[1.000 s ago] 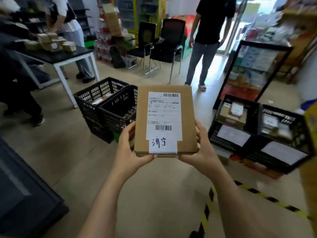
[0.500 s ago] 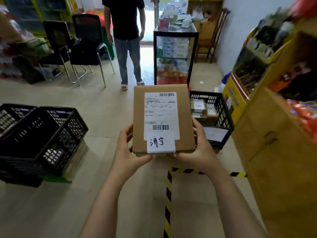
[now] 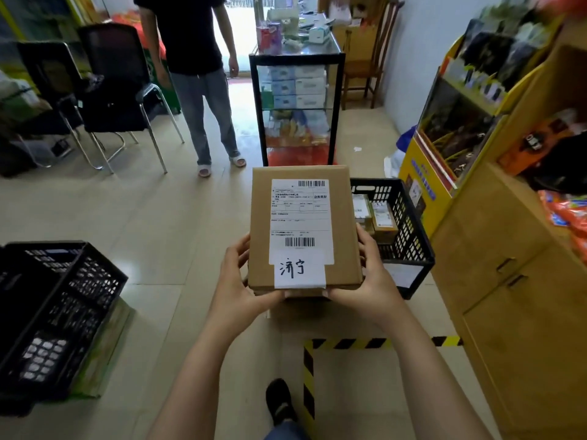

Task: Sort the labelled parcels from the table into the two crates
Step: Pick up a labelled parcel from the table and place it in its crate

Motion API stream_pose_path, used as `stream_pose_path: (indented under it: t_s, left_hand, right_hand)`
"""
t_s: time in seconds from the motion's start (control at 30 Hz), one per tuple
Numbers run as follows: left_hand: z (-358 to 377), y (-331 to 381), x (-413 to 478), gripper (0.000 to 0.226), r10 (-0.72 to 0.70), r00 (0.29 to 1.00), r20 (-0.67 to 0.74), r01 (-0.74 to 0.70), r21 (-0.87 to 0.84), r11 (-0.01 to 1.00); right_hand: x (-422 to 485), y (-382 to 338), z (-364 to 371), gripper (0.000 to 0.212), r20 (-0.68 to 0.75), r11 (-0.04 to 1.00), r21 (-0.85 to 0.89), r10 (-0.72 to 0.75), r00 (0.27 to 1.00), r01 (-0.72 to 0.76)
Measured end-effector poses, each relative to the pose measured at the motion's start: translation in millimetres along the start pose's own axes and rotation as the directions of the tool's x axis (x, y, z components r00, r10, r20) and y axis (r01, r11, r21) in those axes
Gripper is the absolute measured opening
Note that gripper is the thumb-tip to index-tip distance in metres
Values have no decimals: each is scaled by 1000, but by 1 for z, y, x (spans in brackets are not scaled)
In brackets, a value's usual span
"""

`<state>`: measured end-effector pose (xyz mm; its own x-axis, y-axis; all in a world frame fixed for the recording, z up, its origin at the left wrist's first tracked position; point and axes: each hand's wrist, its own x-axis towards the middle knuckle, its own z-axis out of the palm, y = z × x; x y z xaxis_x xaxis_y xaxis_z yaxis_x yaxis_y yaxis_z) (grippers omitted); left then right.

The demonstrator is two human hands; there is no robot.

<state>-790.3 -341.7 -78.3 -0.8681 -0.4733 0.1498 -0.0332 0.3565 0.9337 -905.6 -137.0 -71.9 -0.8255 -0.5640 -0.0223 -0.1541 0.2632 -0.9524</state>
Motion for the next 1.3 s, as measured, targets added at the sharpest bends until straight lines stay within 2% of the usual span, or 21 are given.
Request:
stream_pose_path:
  t_s: [0.27,0.43,0.87,1.13,1.3]
  left_hand:
    - [-12,-30,143,100,11,999,44,-12,26,1000]
    - [-11,-53,201,101,-37,997,68,35,29,999]
    - [21,-137,316,105,-226,970,88,219,88,972]
    - [43,-213,341,105,-433,892,130,421,111,900]
    - [59,-272,337,109,-542,821,180,512,187,838]
  right_hand:
    - [136,-1,8,118,-53,999,7,48,997,-47]
    - [195,8,10,118,-40,995,23,94,995,-93]
    - [338,84,14,120,101,967,5,254,962,-256]
    - [378,163,42,119,184,908,34,404,896,-417]
    - [382,221,66,119,208,866,31,482,851,-499]
